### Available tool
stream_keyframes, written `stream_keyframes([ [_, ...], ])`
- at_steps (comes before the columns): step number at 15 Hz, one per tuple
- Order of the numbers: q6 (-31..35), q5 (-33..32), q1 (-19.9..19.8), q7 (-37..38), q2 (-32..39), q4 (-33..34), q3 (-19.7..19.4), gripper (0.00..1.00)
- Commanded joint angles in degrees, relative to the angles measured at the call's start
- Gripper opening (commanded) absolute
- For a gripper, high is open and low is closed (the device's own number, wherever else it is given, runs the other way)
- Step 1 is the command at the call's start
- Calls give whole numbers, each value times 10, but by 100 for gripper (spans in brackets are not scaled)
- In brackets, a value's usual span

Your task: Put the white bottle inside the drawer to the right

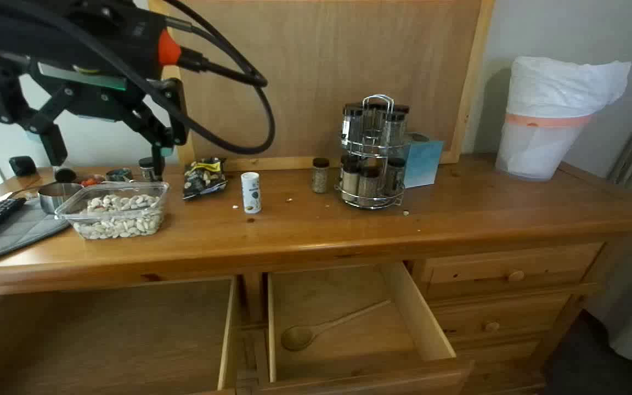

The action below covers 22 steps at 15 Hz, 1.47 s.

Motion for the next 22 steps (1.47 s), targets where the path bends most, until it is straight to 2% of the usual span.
stream_keyframes([
  [1,-2,12,-18,-10,5,1,17,100],
  [8,-2,12,-18,-10,5,1,17,100],
  [11,4,29,-3,14,58,35,28,100],
  [14,23,38,0,76,129,77,65,100],
  [19,62,22,-18,171,253,170,115,100],
  [22,89,31,-29,185,313,218,124,100],
])
